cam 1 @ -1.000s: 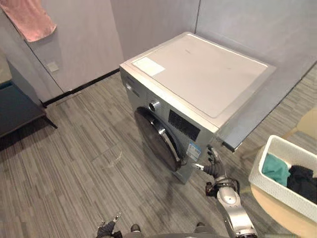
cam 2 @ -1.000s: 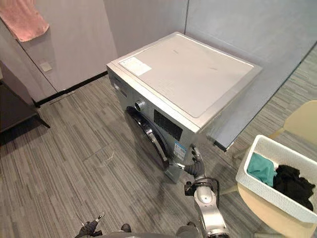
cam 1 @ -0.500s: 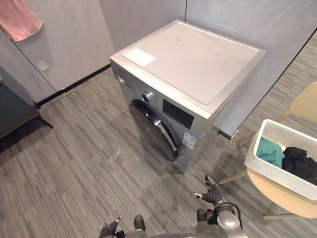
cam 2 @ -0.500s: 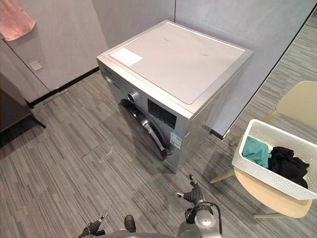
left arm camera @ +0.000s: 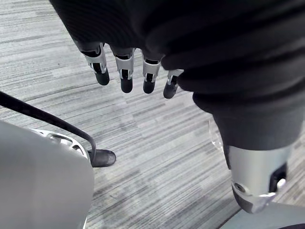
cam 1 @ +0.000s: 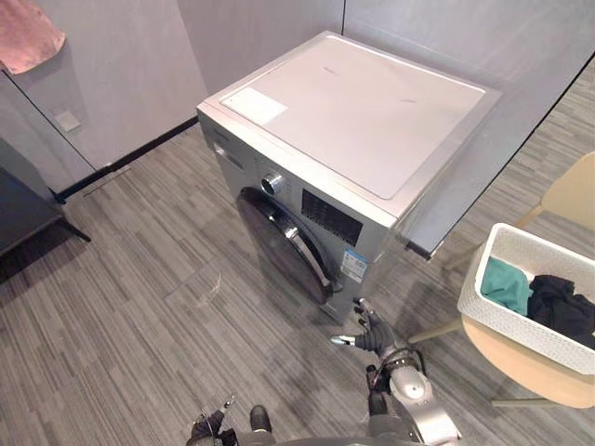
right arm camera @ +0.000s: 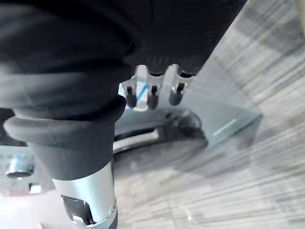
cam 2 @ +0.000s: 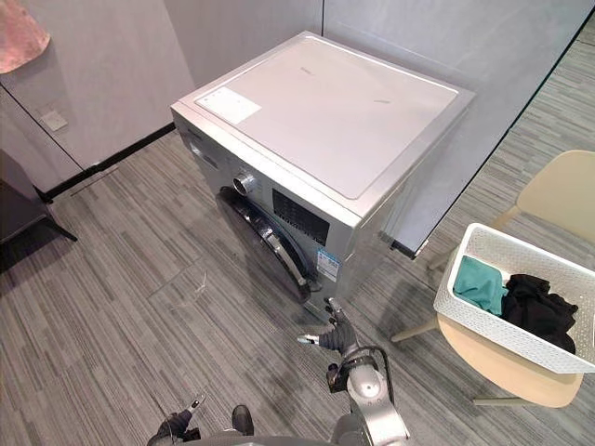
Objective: Pick up the laundry basket with both hands and put the clothes into the washing machine.
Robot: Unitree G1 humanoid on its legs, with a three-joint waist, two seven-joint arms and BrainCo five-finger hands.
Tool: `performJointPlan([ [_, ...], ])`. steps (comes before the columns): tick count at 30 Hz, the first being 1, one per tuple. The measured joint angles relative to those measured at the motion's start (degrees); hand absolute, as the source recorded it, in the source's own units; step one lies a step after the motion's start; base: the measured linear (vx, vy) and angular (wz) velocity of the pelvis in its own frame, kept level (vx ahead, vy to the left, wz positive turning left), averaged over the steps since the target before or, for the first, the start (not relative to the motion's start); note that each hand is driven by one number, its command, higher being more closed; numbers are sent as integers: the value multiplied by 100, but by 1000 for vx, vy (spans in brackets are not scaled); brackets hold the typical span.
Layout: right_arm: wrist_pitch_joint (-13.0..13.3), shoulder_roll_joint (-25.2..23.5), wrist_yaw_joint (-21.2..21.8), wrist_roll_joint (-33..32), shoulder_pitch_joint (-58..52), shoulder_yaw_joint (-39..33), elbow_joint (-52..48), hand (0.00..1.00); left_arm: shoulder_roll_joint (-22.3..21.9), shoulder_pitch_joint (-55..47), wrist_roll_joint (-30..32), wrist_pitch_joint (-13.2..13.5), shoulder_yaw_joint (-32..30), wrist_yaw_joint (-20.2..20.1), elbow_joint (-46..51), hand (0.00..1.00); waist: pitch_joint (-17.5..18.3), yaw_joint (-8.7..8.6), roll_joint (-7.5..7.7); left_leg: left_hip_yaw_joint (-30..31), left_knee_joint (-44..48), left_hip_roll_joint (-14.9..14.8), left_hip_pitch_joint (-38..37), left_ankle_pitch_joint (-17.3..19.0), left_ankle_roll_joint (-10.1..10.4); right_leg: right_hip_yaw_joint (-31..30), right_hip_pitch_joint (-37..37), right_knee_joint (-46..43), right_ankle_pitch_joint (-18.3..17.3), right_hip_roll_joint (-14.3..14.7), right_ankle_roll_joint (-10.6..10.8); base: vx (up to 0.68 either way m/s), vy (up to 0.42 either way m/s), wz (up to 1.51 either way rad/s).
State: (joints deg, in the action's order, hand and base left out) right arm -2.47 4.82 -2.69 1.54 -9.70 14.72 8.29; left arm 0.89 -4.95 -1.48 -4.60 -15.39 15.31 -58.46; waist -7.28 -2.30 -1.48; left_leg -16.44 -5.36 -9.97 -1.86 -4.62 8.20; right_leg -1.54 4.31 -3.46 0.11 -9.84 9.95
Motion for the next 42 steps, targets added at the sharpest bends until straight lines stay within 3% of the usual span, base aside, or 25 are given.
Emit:
performJointPlan([
  [6, -1, 39, 49, -816, 52, 179, -6, 0, 75, 1, 4, -11, -2, -3, 9, 0, -45, -3, 76, 75, -12, 2, 36, 0, 0, 53, -14, 17, 1, -11, 0, -46, -3, 5],
  [13, -13, 135, -28, -1121, 565, 200, 114, 0, 111, 30, 0, -11, 4, -2, 12, 0, -90, 11, 90, 205, -7, 3, 121, -3, -3, 148, -12, 46, 2, -16, 0, 0, -3, 7],
  [18, -12, 239, -233, -1352, 1471, 120, 237, 0, 120, 168, -6, -6, 21, 9, 67, 0, -290, 47, 71, 274, 0, 5, 371, -75, 4, 240, 161, 54, 9, -18, -3, 2, -4, 10],
  [27, -11, 229, -649, -1904, 2815, -182, 1043, 0, 117, 397, -247, 63, 324, 193, 419, 0, -999, 202, -44, 570, 150, 9, 867, -183, 24, 488, 433, -40, 10, -50, -4, 7, -6, 15],
  [31, -28, 265, -761, -1959, 3536, -413, 1812, 0, 90, 452, -317, 145, 514, 234, 498, 0, -1216, 254, -239, 711, 289, 30, 1159, -192, 15, 601, 604, -102, 9, -87, -5, -23, -2, 15],
  [37, -60, 291, -1113, -1993, 4938, -1021, 2999, 0, 30, 614, -524, 272, 904, 244, 673, 0, -1662, 401, -619, 950, 148, 105, 1421, -487, -9, 787, 827, -247, 5, -161, -6, -79, 12, 19],
  [39, -60, 277, -1168, -1990, 4972, -1047, 3099, 0, 24, 617, -587, 291, 942, 244, 688, 0, -1663, 482, -618, 1001, 123, 107, 1422, -524, 7, 826, 823, -264, 4, -161, -7, -37, 7, 12],
  [42, -50, 154, -1215, -1991, 4955, -825, 3091, 0, 45, 619, -682, 329, 1084, 250, 685, 0, -1664, 462, -620, 1071, 125, 106, 1420, -524, 7, 909, 815, -365, -52, -169, -41, -39, 7, 12],
])
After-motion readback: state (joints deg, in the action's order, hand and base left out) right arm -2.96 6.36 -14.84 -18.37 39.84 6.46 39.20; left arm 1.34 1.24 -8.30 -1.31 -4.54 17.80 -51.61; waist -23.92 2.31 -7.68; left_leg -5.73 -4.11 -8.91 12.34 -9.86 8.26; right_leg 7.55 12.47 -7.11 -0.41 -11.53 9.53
